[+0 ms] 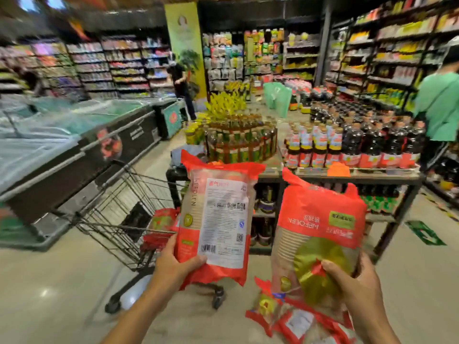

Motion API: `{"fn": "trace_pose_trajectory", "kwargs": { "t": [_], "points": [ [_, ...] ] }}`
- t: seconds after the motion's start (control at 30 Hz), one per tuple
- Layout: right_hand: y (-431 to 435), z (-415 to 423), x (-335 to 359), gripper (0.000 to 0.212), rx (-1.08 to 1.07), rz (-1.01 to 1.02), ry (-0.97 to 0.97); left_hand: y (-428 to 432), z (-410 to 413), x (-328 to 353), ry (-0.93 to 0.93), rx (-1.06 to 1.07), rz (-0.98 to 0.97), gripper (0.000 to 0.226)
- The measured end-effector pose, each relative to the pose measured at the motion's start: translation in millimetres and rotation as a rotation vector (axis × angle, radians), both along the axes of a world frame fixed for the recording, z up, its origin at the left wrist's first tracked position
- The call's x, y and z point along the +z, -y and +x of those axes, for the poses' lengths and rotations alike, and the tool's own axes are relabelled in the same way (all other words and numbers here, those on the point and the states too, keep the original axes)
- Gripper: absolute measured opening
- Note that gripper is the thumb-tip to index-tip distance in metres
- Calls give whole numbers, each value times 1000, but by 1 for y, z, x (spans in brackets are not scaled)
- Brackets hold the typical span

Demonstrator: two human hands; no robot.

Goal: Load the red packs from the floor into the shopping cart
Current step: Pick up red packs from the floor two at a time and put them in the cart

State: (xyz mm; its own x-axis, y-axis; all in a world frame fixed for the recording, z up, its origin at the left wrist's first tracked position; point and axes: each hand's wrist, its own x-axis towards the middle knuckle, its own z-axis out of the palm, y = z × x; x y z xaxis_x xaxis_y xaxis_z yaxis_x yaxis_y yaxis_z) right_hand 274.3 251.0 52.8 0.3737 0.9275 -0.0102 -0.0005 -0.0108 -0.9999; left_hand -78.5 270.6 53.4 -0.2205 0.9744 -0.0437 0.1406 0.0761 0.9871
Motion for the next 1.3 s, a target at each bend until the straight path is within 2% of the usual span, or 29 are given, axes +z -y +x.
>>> {"fn": "trace_pose_trajectory", "kwargs": {
  "t": [0.2, 0.37, 0.5, 0.6, 0.7, 0.87, 0.97, 1.03, 1.1, 1.2, 1.27, 1.3],
  "points": [
    [-87, -184, -11, 41, 199, -32, 46, -15, -176, -27, 66, 210, -34, 91],
    [-150, -313, -14, 38, 300, -66, 56, -54, -293, -38, 95, 297, -59, 83],
    [-205, -369, -25, 47, 310, -112, 60, -107, -348, -48, 60, 310, -99, 84],
    [-255, -394, -43, 48, 299, -156, 81, -159, -373, -63, 53, 303, -131, 62],
    [-319, -413, -72, 48, 304, -213, 63, -225, -392, -86, 38, 291, -199, 64],
    [-450, -445, -146, 48, 286, -358, 74, -355, -418, -139, 17, 270, -352, 68],
    [-518, -466, -197, 58, 265, -488, 118, -429, -431, -181, 11, 270, -481, 52],
    [-555, -480, -230, 52, 267, -584, 145, -474, -436, -212, -5, 275, -556, 49],
    [-589, -491, -265, 52, 268, -670, 170, -513, -440, -245, -34, 285, -634, 53],
    [-628, -493, -362, 75, 254, -778, 214, -560, -445, -298, -53, 291, -730, 66],
    [-644, -493, -424, 74, 266, -831, 259, -582, -449, -336, -102, 308, -801, 73],
    [-650, -499, -429, 71, 260, -849, 290, -589, -454, -358, -140, 303, -836, 72]
  ]
}}
